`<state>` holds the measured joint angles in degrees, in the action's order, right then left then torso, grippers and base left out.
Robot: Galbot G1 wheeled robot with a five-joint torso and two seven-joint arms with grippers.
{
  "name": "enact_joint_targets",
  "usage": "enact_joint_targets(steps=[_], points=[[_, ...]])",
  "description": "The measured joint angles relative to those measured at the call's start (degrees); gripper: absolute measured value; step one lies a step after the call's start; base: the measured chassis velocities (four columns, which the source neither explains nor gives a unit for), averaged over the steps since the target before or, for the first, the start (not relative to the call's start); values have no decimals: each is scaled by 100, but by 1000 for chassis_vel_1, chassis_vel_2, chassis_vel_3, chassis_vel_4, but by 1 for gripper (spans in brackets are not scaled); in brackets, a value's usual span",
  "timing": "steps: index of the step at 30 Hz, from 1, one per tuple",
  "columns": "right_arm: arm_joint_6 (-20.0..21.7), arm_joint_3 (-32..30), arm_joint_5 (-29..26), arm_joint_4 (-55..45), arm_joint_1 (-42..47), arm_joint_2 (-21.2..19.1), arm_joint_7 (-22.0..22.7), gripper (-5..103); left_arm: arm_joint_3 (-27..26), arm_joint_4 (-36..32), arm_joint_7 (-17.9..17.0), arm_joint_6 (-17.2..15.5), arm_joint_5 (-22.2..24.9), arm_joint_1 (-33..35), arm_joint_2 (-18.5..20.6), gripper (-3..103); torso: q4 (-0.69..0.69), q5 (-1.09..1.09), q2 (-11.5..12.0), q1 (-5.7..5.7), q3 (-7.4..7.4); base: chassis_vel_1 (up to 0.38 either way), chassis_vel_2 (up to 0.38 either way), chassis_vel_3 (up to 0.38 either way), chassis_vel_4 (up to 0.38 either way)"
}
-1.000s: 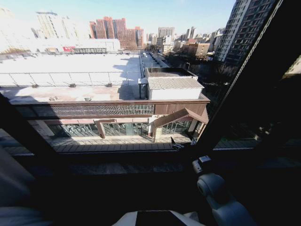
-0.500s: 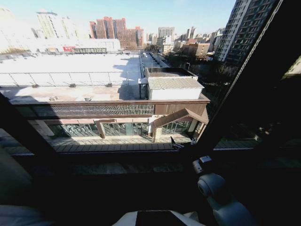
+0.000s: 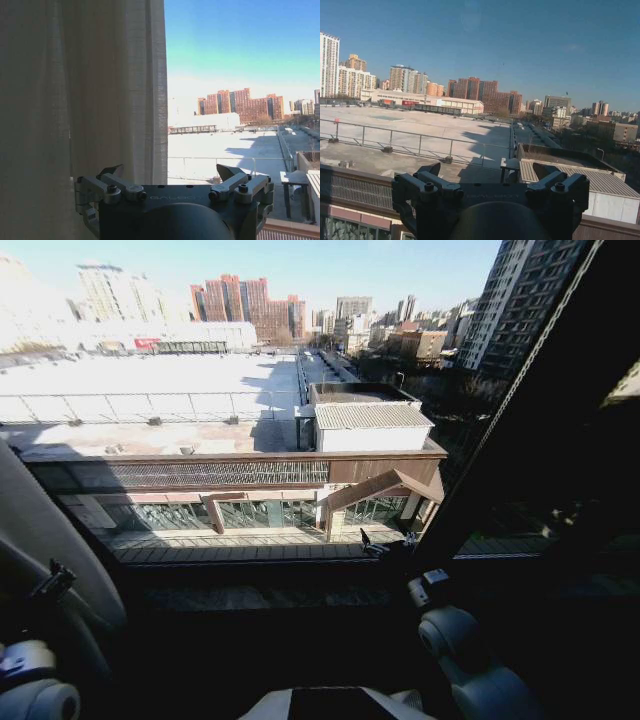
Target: Open the curtains by pulling them apart, changing their state from closed to fully open.
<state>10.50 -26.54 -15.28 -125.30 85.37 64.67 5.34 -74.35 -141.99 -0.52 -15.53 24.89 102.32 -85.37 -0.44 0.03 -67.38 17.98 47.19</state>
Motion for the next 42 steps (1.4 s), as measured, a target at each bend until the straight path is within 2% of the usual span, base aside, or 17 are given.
enact_joint_targets(steps=[1,2,4,9,15,23,26,32,39,42], points=[[71,4,-9,-16,-20,12,42,100,-25,79,257,167,92,92,94,100,0,-1,0,0,0,0,0,0,0],[71,4,-9,-16,-20,12,42,100,-25,79,257,167,92,92,94,100,0,-1,0,0,0,0,0,0,0],[228,56,-56,-59,-58,7,208,100,-6,185,440,303,391,199,232,100,0,-1,0,0,0,0,0,0,0],[449,172,-208,-256,15,-293,525,100,84,221,633,206,752,197,321,100,0,-2,0,1,0,0,0,0,0],[646,-7,-543,-481,76,-481,843,100,280,132,772,35,762,39,276,100,-1,-1,0,0,0,0,0,0,0],[703,-39,-630,-474,14,-538,899,100,251,152,799,-63,697,-31,227,100,0,-1,0,0,0,0,0,0,0],[714,-27,-646,-474,-5,-540,898,100,231,162,821,-58,699,-10,225,100,0,-1,0,0,0,0,0,0,0],[724,92,-662,-332,-52,-482,890,100,208,259,1107,25,711,7,186,100,0,-2,0,0,0,0,0,0,0],[765,137,-638,-292,-60,-398,887,100,193,372,1188,114,697,25,229,100,0,-1,0,1,0,0,0,0,0],[919,34,-653,-343,-60,-437,889,100,237,414,1189,117,688,-1,247,100,0,-2,0,0,0,0,0,0,0]])
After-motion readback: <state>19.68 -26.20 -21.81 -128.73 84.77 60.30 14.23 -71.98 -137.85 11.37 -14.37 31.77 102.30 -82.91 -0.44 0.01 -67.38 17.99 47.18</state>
